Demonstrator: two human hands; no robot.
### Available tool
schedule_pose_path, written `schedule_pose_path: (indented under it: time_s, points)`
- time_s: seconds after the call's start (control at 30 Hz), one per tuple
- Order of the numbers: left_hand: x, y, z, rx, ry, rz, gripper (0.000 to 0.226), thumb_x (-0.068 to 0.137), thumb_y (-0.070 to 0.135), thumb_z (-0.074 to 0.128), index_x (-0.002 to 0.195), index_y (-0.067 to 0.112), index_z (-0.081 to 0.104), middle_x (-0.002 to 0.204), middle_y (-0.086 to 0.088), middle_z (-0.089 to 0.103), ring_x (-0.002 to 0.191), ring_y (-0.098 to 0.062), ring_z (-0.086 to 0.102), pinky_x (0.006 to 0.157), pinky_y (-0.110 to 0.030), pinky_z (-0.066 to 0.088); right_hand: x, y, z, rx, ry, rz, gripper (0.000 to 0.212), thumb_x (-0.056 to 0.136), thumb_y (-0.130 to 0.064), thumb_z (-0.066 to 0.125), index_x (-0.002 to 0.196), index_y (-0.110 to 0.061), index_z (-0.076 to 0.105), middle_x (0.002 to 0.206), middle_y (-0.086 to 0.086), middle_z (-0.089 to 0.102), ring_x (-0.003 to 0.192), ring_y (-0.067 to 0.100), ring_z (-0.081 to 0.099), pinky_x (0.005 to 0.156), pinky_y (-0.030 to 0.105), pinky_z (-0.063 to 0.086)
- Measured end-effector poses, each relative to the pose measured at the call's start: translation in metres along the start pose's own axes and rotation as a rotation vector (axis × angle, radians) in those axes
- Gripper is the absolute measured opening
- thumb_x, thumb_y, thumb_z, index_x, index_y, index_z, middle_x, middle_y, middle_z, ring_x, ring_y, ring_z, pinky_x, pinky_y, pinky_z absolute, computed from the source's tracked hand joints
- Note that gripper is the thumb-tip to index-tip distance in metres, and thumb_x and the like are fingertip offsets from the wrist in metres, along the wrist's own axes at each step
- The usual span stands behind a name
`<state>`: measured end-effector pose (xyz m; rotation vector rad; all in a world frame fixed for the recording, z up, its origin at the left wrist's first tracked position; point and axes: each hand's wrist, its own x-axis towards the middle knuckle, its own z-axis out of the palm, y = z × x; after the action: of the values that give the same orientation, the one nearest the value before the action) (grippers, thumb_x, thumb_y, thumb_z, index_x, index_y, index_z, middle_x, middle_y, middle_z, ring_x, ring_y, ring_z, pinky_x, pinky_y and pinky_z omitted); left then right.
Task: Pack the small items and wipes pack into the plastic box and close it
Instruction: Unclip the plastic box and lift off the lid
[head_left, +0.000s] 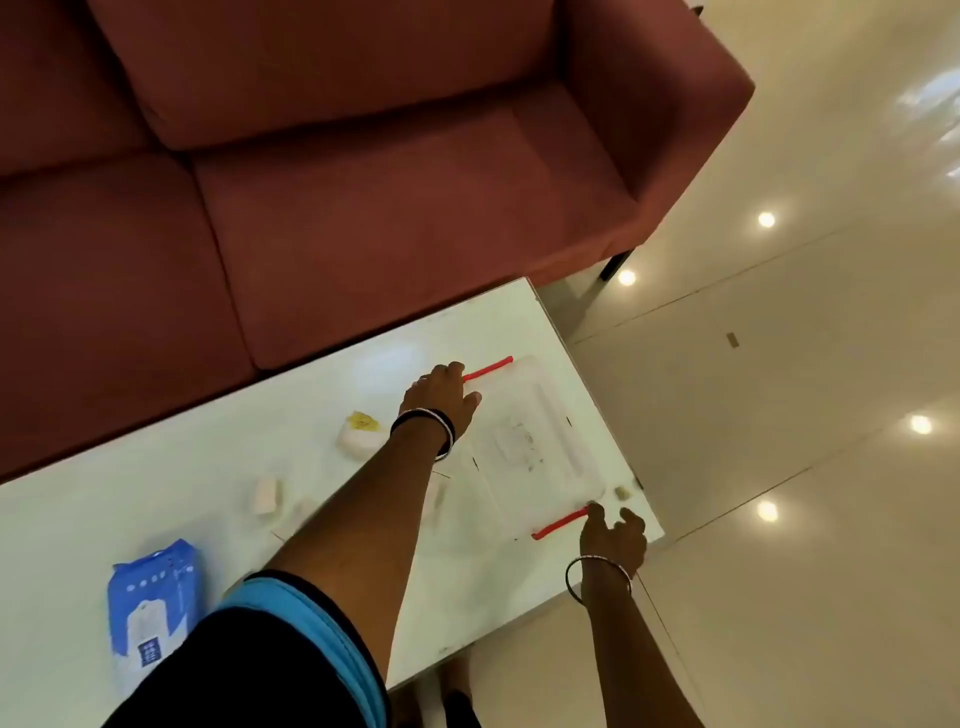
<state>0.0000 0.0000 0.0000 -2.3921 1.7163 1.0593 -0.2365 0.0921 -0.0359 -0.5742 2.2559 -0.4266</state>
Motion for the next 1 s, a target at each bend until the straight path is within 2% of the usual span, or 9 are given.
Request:
schedule_pose_path:
  time_s: [0.07, 0.17, 0.33, 0.43, 0.5, 0.57, 0.77, 0.9, 1.0]
  points:
    - [0.012, 0.001, 0.009, -0.136, -0.040, -0.028, 0.062, 0.093, 0.049, 0.042, 0.143, 0.015, 0.030, 0.144, -0.013, 0.043, 0.129, -0.033, 0.043, 0.106, -0.048, 0.037, 0.008, 0.005, 0.009, 0.106, -0.097, 0.201, 0.068, 0.087, -0.041, 0.066, 0.141, -0.009, 0.042, 0.139, 0.020, 0.050, 0.126, 0.039, 0.051, 0.105, 0.051, 0.044]
    - [0.031, 0.002, 0.024, -0.302, -0.114, -0.072, 0.074, 0.089, 0.062, 0.036, 0.147, 0.018, 0.024, 0.150, -0.013, 0.037, 0.135, -0.032, 0.038, 0.110, -0.049, 0.033, 0.018, 0.016, 0.021, 0.247, -0.214, 0.313, 0.059, 0.089, -0.044, 0.064, 0.136, -0.011, 0.049, 0.128, 0.017, 0.057, 0.106, 0.034, 0.061, 0.090, 0.054, 0.056]
    - [0.046, -0.002, 0.044, -0.327, -0.052, -0.067, 0.070, 0.088, 0.065, 0.032, 0.141, 0.019, 0.036, 0.139, -0.015, 0.044, 0.127, -0.033, 0.044, 0.105, -0.047, 0.038, 0.032, 0.023, 0.035, 0.252, -0.183, 0.114, 0.033, 0.093, -0.035, 0.060, 0.089, -0.003, 0.064, 0.085, 0.011, 0.062, 0.091, 0.033, 0.065, 0.064, 0.039, 0.061]
    - [0.039, -0.011, 0.049, -0.331, 0.011, -0.087, 0.064, 0.089, 0.062, 0.036, 0.133, 0.018, 0.046, 0.129, -0.014, 0.052, 0.120, -0.033, 0.050, 0.097, -0.042, 0.040, 0.034, 0.018, 0.032, 0.111, -0.092, 0.035, 0.038, 0.093, -0.033, 0.060, 0.075, 0.000, 0.062, 0.072, 0.013, 0.059, 0.081, 0.040, 0.065, 0.081, 0.051, 0.058]
    - [0.025, -0.020, 0.052, -0.358, 0.068, -0.088, 0.055, 0.090, 0.056, 0.042, 0.127, 0.017, 0.053, 0.124, -0.012, 0.059, 0.115, -0.031, 0.054, 0.093, -0.037, 0.041, 0.031, 0.016, 0.025, 0.062, -0.031, -0.007, 0.038, 0.093, -0.034, 0.058, 0.068, -0.006, 0.057, 0.071, 0.014, 0.057, 0.077, 0.037, 0.061, 0.083, 0.045, 0.053]
    - [0.004, -0.030, 0.057, -0.395, 0.133, -0.068, 0.045, 0.091, 0.049, 0.048, 0.121, 0.017, 0.058, 0.117, -0.010, 0.063, 0.109, -0.028, 0.058, 0.089, -0.035, 0.044, 0.026, 0.016, 0.016, 0.057, 0.021, -0.057, 0.036, 0.094, -0.034, 0.057, 0.069, -0.008, 0.056, 0.075, 0.013, 0.059, 0.078, 0.032, 0.058, 0.077, 0.036, 0.045]
    - [-0.095, -0.065, 0.079, -0.717, 0.306, -0.115, 0.024, 0.085, 0.041, 0.061, 0.102, 0.026, 0.067, 0.087, 0.006, 0.071, 0.078, -0.009, 0.067, 0.071, -0.026, 0.055, -0.005, 0.023, -0.012, 0.098, 0.132, -0.172, 0.030, 0.092, -0.035, 0.061, 0.106, -0.009, 0.071, 0.102, 0.014, 0.072, 0.094, 0.030, 0.065, 0.091, 0.031, 0.045]
    - [-0.165, -0.100, 0.102, -0.883, 0.397, -0.234, 0.023, 0.077, 0.048, 0.070, 0.093, 0.032, 0.069, 0.074, 0.011, 0.071, 0.072, 0.002, 0.065, 0.065, -0.007, 0.049, -0.034, 0.037, -0.010, 0.075, 0.078, -0.251, 0.025, 0.089, -0.039, 0.063, 0.102, -0.020, 0.071, 0.092, 0.012, 0.074, 0.087, 0.032, 0.070, 0.090, 0.036, 0.053]
    - [-0.205, -0.132, 0.120, -0.961, 0.460, -0.375, 0.020, 0.074, 0.046, 0.073, 0.090, 0.034, 0.070, 0.073, 0.007, 0.071, 0.072, 0.000, 0.065, 0.066, -0.011, 0.049, -0.063, 0.049, 0.005, 0.060, 0.006, -0.336, 0.019, 0.087, -0.038, 0.067, 0.100, -0.023, 0.070, 0.091, 0.006, 0.074, 0.086, 0.028, 0.071, 0.084, 0.035, 0.053]
